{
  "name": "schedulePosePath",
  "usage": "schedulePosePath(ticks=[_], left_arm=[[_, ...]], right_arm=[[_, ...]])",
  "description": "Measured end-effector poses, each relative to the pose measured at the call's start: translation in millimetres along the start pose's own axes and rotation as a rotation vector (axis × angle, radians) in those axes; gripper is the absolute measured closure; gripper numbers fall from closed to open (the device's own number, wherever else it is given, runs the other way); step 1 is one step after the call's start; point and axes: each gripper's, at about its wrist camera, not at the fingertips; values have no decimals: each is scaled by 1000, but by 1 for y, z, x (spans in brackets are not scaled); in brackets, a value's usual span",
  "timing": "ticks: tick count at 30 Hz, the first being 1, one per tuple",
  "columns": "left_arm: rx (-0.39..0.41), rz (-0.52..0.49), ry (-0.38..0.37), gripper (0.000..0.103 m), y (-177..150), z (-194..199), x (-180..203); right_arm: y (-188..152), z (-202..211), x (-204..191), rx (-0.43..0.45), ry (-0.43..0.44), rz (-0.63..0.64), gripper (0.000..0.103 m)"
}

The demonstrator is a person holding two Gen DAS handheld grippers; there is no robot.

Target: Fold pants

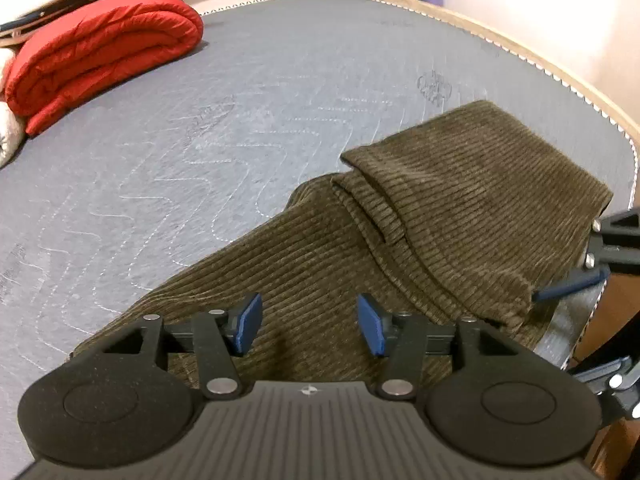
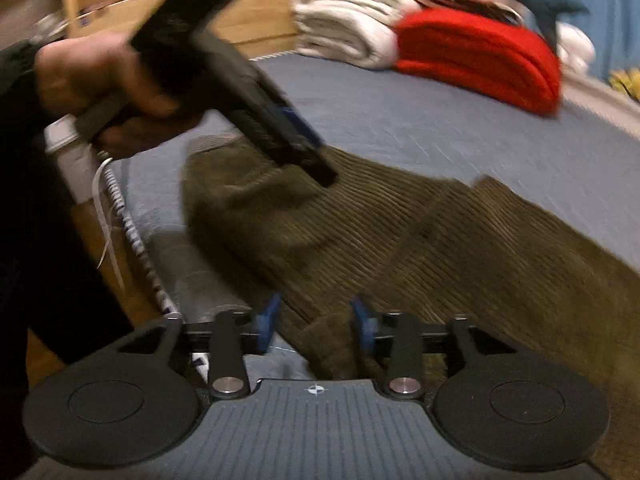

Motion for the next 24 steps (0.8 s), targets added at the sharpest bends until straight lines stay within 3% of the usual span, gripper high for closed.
schedulePosePath(ticks=[6, 10, 12, 15, 18, 21, 24], left_arm=[[-10, 146, -85, 44, 11, -11, -2], [-16, 251, -116, 44, 21, -24, -1], [-21, 305, -139, 42, 26, -32, 1], [-39, 359, -170, 37, 31, -49, 6], [-53, 399, -170, 32, 34, -67, 14], [-51, 425, -187, 30, 37, -79, 23], [-24, 404, -173, 27, 43, -84, 35]], right_arm=[[12, 11, 29, 42, -77, -113, 40], [-4, -5, 53, -69, -197, -209, 38], [-17, -15, 57, -142, -139, -258, 40], [-16, -8, 58, -135, -64, -290, 51], [-8, 7, 68, -81, -23, -362, 52], [-2, 26, 79, 13, -150, -399, 40], [-6, 50, 90, 126, -366, -476, 23]])
Point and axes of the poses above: each gripper's, at about its wrist camera, not at the fingertips, and z roughly against the way its jaws point, x to its right, y to its top, and after that the axes turned 9 degrees about y, right-handed
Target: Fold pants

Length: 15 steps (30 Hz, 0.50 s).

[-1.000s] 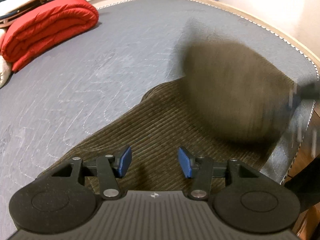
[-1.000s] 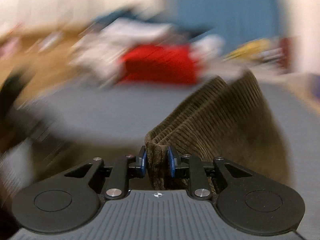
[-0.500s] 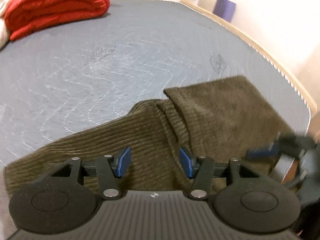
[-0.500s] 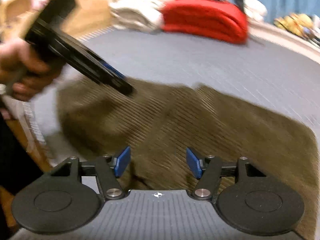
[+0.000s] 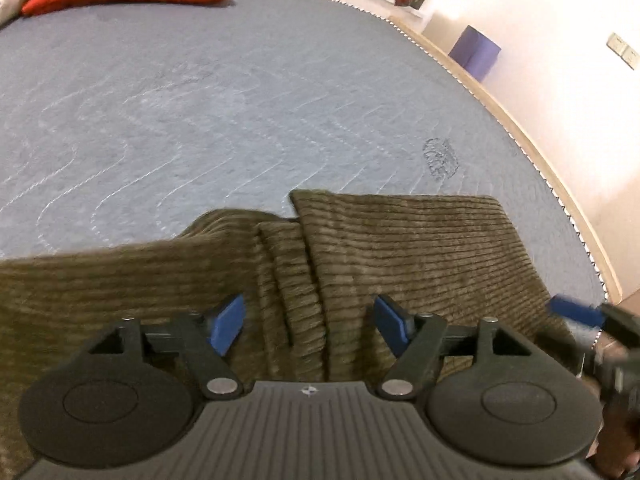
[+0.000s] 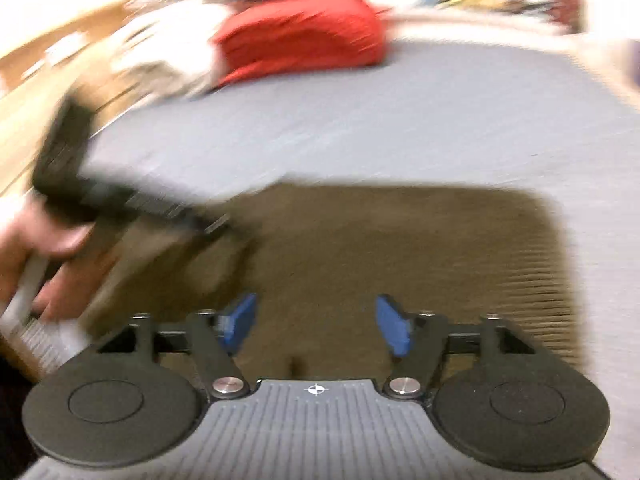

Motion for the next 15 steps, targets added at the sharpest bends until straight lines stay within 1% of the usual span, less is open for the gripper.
schedulePosePath(ticks=[2, 3, 4, 5, 6, 7, 8, 9, 10, 11, 12, 13, 14, 15], left_arm=[[1, -26, 27, 27, -1, -6, 8], [2, -39, 39, 30, -1, -8, 11], [6, -52, 44, 43, -2, -9, 13], [11, -70, 43, 55, -2, -8, 14], [16, -81, 35, 85, -1, -4, 14], [29, -72, 27, 84, 3, 3, 13], [57, -57, 2, 85, 7, 15, 10], [93, -62, -17, 85, 10, 27, 9], [130, -81, -21, 85, 11, 38, 9], [157, -98, -4, 87, 10, 44, 8], [165, -107, 25, 92, 9, 45, 5], [149, -105, 56, 95, 6, 42, -1], [116, -101, 92, 94, 4, 36, -9], [71, -98, 105, 85, 3, 30, -16]], right_arm=[[-2, 7, 15, 57, -148, -78, 20], [-4, 10, 23, 69, -225, -117, 19], [-7, 13, 33, 72, -312, -166, 19], [-11, 15, 42, 69, -364, -208, 18], [-15, 15, 50, 59, -412, -257, 17], [-19, 14, 60, 36, -450, -307, 17], [-24, 10, 65, 12, -462, -340, 17], [-29, 7, 71, -13, -467, -374, 17], [-34, 6, 76, -27, -462, -411, 16], [-37, 6, 78, -35, -447, -434, 16], [-38, 8, 80, -41, -428, -443, 15], [-41, 12, 80, -42, -413, -445, 15], [-45, 15, 80, -39, -402, -446, 15], [-46, 15, 77, -38, -395, -446, 15]])
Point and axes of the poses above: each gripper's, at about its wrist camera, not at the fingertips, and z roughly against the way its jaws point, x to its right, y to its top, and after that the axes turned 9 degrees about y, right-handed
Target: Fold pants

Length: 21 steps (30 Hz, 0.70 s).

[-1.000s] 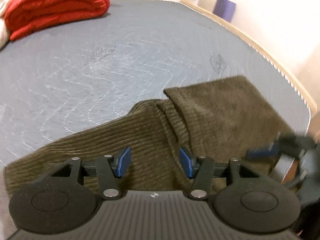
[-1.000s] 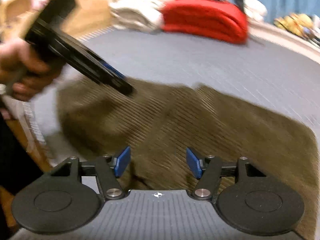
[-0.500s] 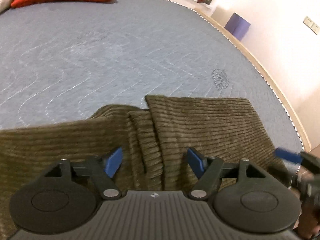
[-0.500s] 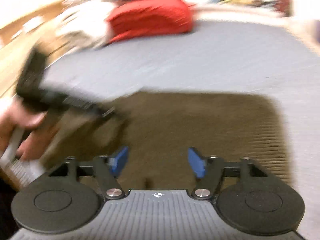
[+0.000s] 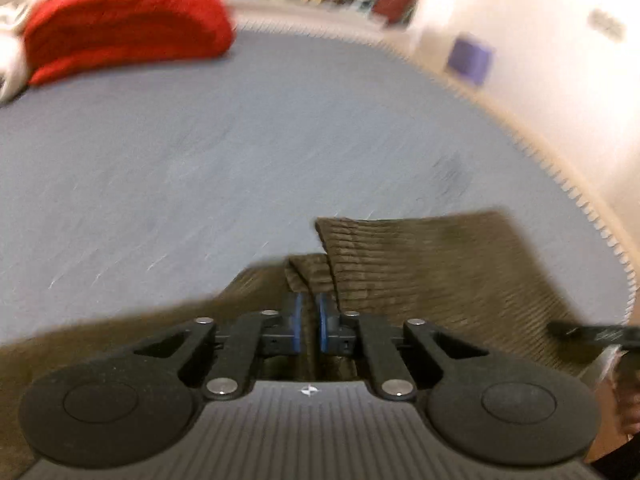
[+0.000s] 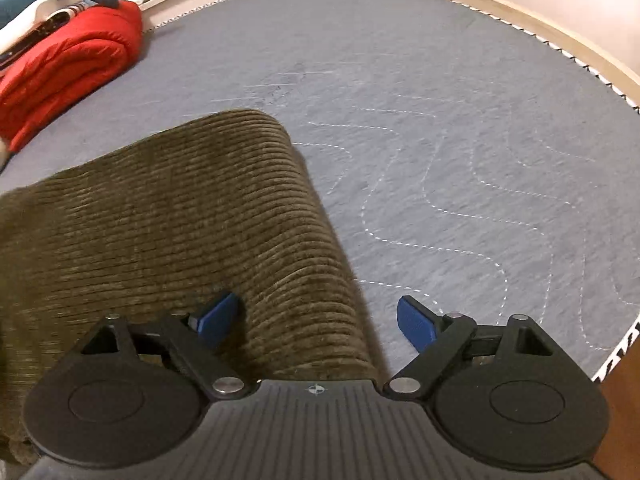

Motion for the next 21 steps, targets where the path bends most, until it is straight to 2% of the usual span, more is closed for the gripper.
schedulePosePath(ticks=[1, 2, 4, 5, 7, 10, 12, 15, 18, 21], left_arm=[[-21, 11, 9, 82, -2, -1, -9], [8, 35, 25, 78, -3, 8, -20], [91, 54, 2, 50, -3, 33, -38], [123, 56, -15, 46, -5, 45, -46], [153, 67, -40, 44, -15, 65, -59], [125, 94, -60, 44, -36, 78, -76], [110, 99, -60, 44, -46, 82, -84], [107, 105, -42, 41, -53, 86, -95], [109, 129, -45, 39, -52, 89, -105], [122, 130, -62, 32, -44, 97, -106]], right_arm=[[-1, 0, 1, -9, 10, -4, 15], [-2, -1, 1, -31, 33, -15, 15], [2, 5, 8, -77, 77, -50, 14], [1, 6, 6, -88, 85, -54, 14], [7, -2, 2, -87, 81, -37, 17], [4, 4, 5, -72, 72, -60, 30], [4, 10, 6, -55, 70, -84, 48], [5, 19, -3, -29, 64, -76, 65], [5, 29, -22, 12, 44, -35, 70], [6, 45, -45, 74, 57, 22, 74]])
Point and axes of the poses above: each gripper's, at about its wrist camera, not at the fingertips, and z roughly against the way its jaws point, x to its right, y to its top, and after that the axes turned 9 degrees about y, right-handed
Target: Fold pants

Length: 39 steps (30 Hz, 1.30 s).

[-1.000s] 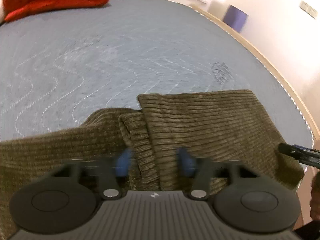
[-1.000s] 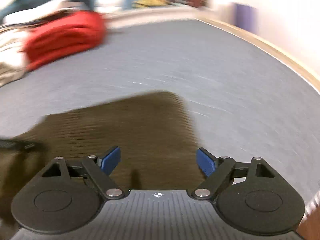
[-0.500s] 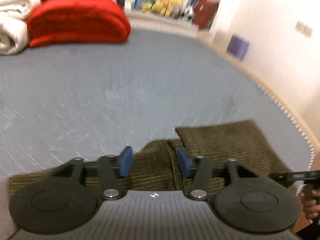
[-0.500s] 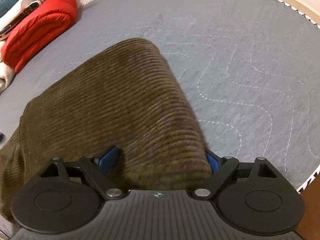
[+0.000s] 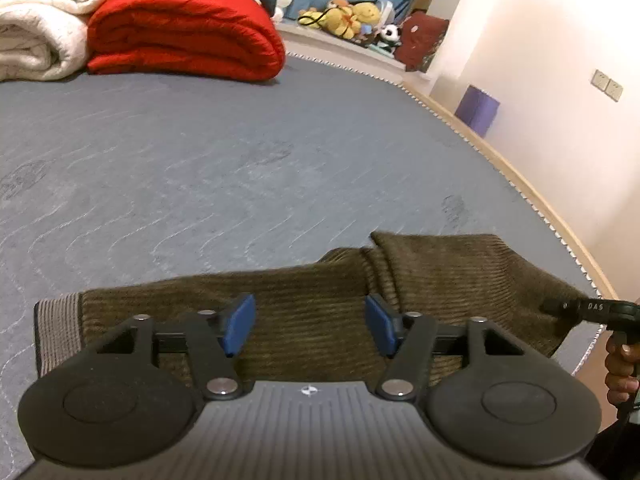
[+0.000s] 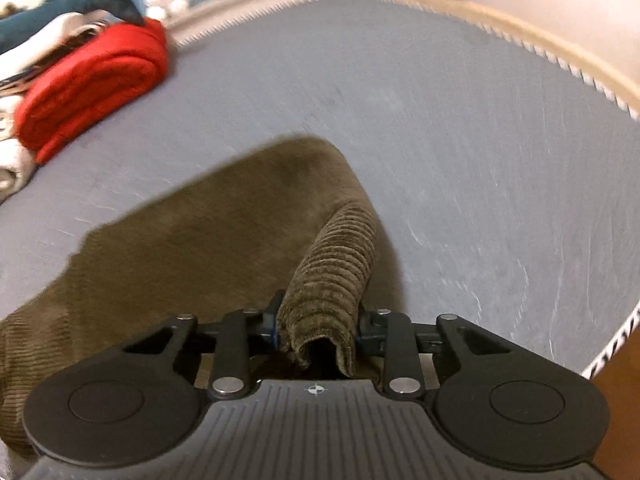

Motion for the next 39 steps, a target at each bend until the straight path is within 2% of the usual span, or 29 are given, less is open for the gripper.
schedulePosePath(ticks=[2, 5, 9, 14, 16, 20, 23, 24, 25, 27, 29, 31, 33, 35, 36, 38, 39], left_arm=[[14, 6, -27, 30, 7, 3, 7], [19, 60, -98, 21, 18, 7, 11], [-59, 185, -251, 13, 27, -7, 7], [-148, 323, -375, 11, 29, -34, 7], [-182, 322, -392, 2, 31, -47, 12], [-241, 259, -302, 2, 30, -71, 22], [-235, 274, -274, 16, 29, -80, 17], [-232, 261, -251, 33, 29, -81, 14], [-231, 243, -209, 62, 29, -82, 12], [-235, 218, -185, 81, 29, -80, 6], [-199, 197, -168, 83, 34, -66, -4], [-137, 168, -153, 84, 40, -44, -19], [-95, 172, -113, 83, 43, -24, -41], [-79, 237, -59, 83, 38, -6, -74], [-74, 272, -17, 83, 36, 1, -91], [-65, 322, 81, 80, 29, 13, -120], [-79, 342, 128, 66, 28, 14, -133]], right_arm=[[2, 13, -21, 46, 33, 49, 75], [0, 32, -65, 121, 111, 151, 75], [-25, 46, -136, 176, 250, 337, 75], [-69, 49, -201, 159, 382, 556, 75], [-85, 47, -218, 122, 425, 622, 75], [-107, 44, -238, 69, 475, 693, 76], [-117, 42, -246, 28, 491, 718, 75], [-119, 43, -245, 27, 488, 727, 75], [-119, 43, -247, 26, 485, 734, 75], [-119, 42, -250, 22, 484, 735, 75], [-116, 40, -255, 14, 489, 740, 74], [-114, 38, -259, -5, 533, 728, 66], [-109, 45, -264, 2, 625, 722, 55], [-104, 58, -264, 25, 729, 712, 47], [-100, 62, -263, 30, 783, 695, 37], [-87, 65, -258, 52, 839, 629, 25], [-79, 62, -254, 64, 835, 588, 24]])
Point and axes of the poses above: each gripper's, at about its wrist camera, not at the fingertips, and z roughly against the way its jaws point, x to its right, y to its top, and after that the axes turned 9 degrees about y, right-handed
